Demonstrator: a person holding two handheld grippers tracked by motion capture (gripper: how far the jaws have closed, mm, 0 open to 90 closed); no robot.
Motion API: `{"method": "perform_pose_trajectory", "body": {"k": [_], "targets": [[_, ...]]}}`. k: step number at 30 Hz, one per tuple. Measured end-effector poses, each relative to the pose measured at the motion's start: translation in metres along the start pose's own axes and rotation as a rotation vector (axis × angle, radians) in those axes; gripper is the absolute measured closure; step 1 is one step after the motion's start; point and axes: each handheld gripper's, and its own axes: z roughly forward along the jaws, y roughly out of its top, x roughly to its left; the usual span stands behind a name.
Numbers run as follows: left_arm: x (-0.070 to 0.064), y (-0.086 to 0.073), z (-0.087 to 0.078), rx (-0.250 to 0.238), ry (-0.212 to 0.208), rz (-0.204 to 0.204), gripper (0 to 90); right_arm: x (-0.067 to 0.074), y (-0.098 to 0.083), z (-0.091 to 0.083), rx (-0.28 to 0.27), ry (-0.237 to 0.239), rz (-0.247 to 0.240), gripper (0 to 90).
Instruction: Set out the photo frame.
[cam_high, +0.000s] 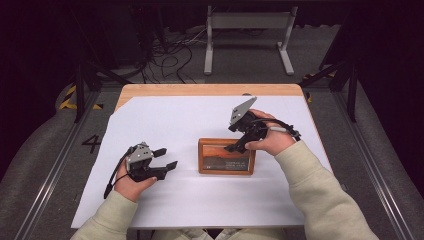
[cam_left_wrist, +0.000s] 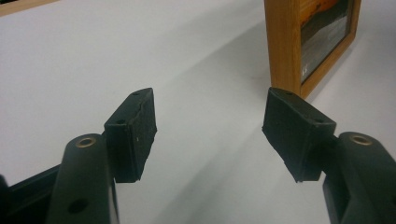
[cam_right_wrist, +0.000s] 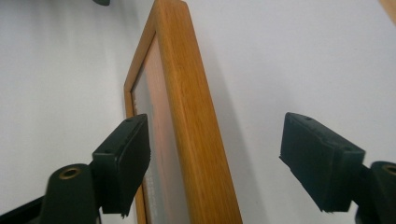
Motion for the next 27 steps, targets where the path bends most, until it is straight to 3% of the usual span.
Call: {"method": "perform_pose_trajectory", "body": {"k": [3, 5, 7, 11, 20, 27], "targets": [[0.0, 0.0, 0.0, -0.006, -0.015, -0.006, 26.4, 0.002, -0.007, -0.011, -0.025, -0.03, 0.023, 18.2], [-0.001, 0.001, 0.0, 0.016, -0.045, -0.038, 21.6, 0.004, -0.013, -0.019, -0.041, -0.051, 0.038, 15.4], [-0.003, 0.002, 0.0, 0.016, -0.039, -0.023, 20.6, 0.004, -0.019, -0.026, -0.053, -0.064, 0.047, 13.8], [-0.005, 0.003, 0.0, 0.02, -0.018, -0.01, 18.5, 0.006, -0.032, -0.04, -0.071, -0.086, 0.111, 10.0], [-0.005, 0.004, -0.003, 0.026, -0.025, 0.005, 9.8, 0.01, -0.064, -0.066, -0.144, -0.124, 0.245, 6.2], [-0.003, -0.001, -0.01, 0.014, -0.024, -0.031, 5.9, 0.014, -0.082, -0.075, -0.207, -0.169, 0.309, 5.8]]}}
